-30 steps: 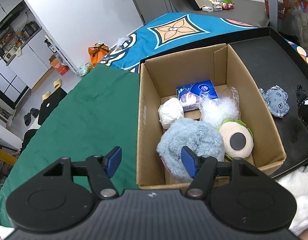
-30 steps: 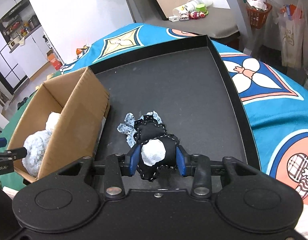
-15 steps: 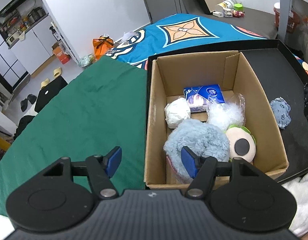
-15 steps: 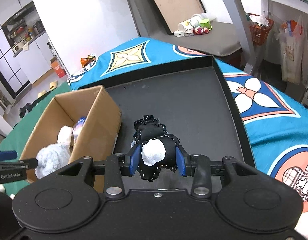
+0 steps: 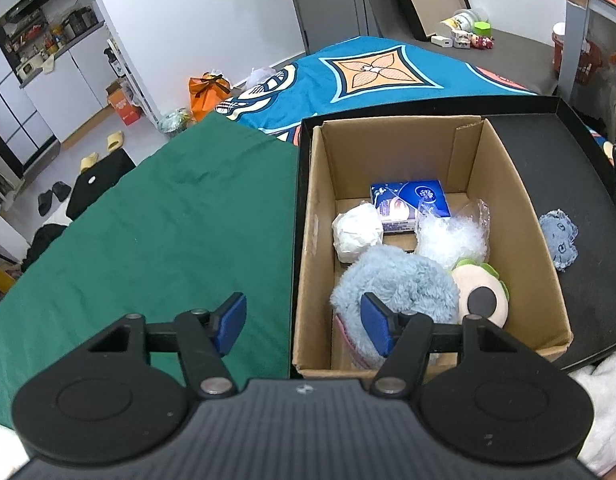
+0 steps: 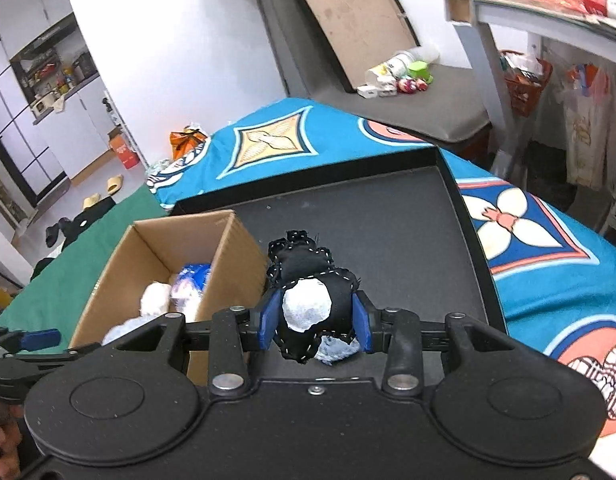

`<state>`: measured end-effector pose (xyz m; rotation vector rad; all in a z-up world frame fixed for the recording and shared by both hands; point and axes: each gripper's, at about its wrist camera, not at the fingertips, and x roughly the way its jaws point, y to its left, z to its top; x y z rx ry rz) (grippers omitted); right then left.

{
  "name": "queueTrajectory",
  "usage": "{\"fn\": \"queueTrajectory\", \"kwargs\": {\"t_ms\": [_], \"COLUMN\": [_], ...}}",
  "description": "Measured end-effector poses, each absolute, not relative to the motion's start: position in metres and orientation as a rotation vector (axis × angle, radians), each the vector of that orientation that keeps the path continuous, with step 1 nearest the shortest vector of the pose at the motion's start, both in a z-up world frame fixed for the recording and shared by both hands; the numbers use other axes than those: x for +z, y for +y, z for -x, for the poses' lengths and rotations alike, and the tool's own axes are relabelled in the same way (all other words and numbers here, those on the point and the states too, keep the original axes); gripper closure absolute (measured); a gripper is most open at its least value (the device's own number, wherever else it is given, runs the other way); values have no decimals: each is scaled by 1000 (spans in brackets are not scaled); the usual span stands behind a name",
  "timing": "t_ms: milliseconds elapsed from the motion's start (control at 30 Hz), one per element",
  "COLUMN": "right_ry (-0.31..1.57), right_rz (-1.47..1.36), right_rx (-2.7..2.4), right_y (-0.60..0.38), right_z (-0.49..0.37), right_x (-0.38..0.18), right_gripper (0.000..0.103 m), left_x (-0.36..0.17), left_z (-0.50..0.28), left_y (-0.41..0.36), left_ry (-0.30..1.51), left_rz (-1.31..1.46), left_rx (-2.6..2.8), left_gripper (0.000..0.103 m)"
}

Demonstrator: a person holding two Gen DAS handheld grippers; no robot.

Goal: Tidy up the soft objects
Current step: 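Carry the black-and-white plush with the right gripper into the box and release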

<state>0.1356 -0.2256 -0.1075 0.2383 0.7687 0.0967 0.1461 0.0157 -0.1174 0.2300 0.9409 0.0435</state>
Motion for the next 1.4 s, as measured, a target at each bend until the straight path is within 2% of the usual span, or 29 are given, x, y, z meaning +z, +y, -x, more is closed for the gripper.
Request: {"fn": "queueTrajectory", "kwargs": {"t_ms": [133,333,600,700,967,1067,1133,1400], "right_ry": [762,759,760,768,788,783,785,819], "right_rz": [-226,-193,-138,-109,-56,-24,-5,28], "right_rx": [122,157,195,206,226,215,212,185], "right_y": [-215,-194,-163,-151,-123,-118,-118,-132], "right_z": [-139,-150,-168,-173,-184,-190,-192,-182], "right_x": [-100,-89,-79,-79,-77,-76,-75,-70], "right_gripper": [65,65,64,64,63,57,49,44], "left_x": [-115,-118,-124,-127,-131,-132,-133,-133], "left_z": [-145,-147,-153,-155,-159,-159,-159,-160], "left_y": [20,25,37,41,49,51,54,62], "left_ry": [931,949,989,1000,1005,1003,1003,1004], "left_rz": [-202,-160,-76,-61,-10,-1,12,85], "left_rx": [44,26,-8,-5,-18,-26,-27,-18], "left_gripper": [46,62,89,93,94,94,94,93]}}
